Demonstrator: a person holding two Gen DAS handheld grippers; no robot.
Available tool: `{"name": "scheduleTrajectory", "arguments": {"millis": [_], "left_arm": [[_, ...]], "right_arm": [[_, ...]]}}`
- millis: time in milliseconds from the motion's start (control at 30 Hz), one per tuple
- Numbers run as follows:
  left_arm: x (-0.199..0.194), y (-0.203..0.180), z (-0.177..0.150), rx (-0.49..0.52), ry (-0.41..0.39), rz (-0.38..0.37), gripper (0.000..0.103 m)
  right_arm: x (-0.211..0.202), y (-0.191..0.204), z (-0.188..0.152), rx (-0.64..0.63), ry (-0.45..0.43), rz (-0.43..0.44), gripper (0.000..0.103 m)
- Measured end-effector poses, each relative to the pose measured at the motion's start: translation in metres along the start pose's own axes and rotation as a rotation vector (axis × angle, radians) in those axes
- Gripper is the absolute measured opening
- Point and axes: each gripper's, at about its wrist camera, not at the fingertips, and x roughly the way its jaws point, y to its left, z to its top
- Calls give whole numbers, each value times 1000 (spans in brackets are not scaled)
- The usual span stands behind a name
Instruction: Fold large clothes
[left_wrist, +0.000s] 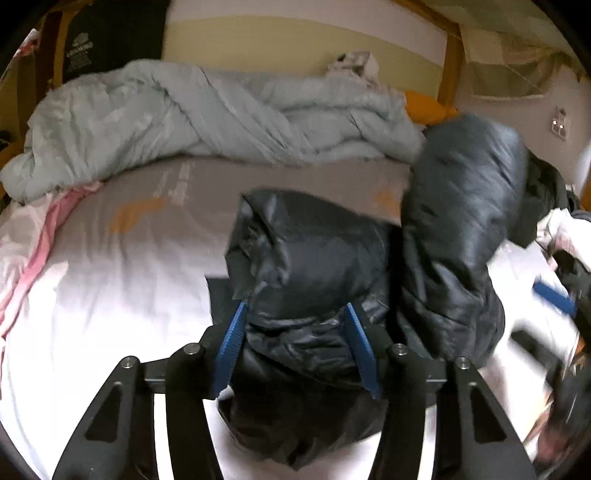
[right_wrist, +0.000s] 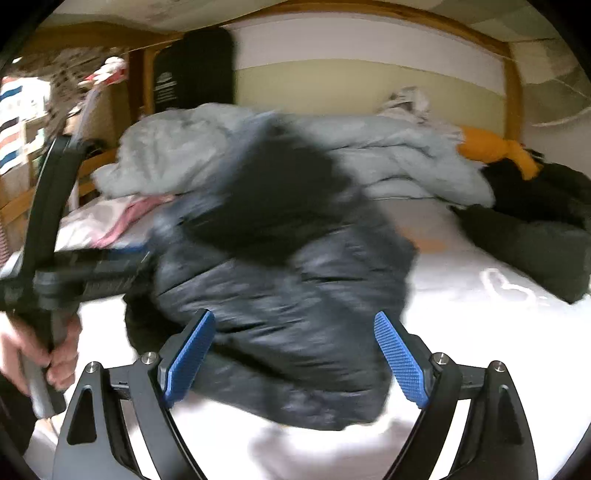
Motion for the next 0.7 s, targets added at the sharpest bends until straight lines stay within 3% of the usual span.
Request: {"name": "scheduleTrajectory", "arguments": {"millis": [67, 200, 367, 500, 600, 700], "left_arm": [[2, -1, -6, 2, 20, -8, 53], [8, -1, -14, 7, 73, 3, 53], [6, -6, -17, 31, 92, -5, 53], [-18, -1, -6, -4, -19, -80, 55], [-44, 5, 3, -24, -142, -126, 65], [-59, 10, 10, -26, -239, -163, 76]], "right_arm": [[-3, -20, 5, 45, -19, -55, 90], [2, -61, 24, 197, -37, -86, 90], [41, -66, 64, 218, -1, 31, 90], [74, -32, 75, 113, 29, 92, 90], [95, -6, 71, 59, 62, 131, 90], [108, 6, 58, 88, 92, 208, 90]]}}
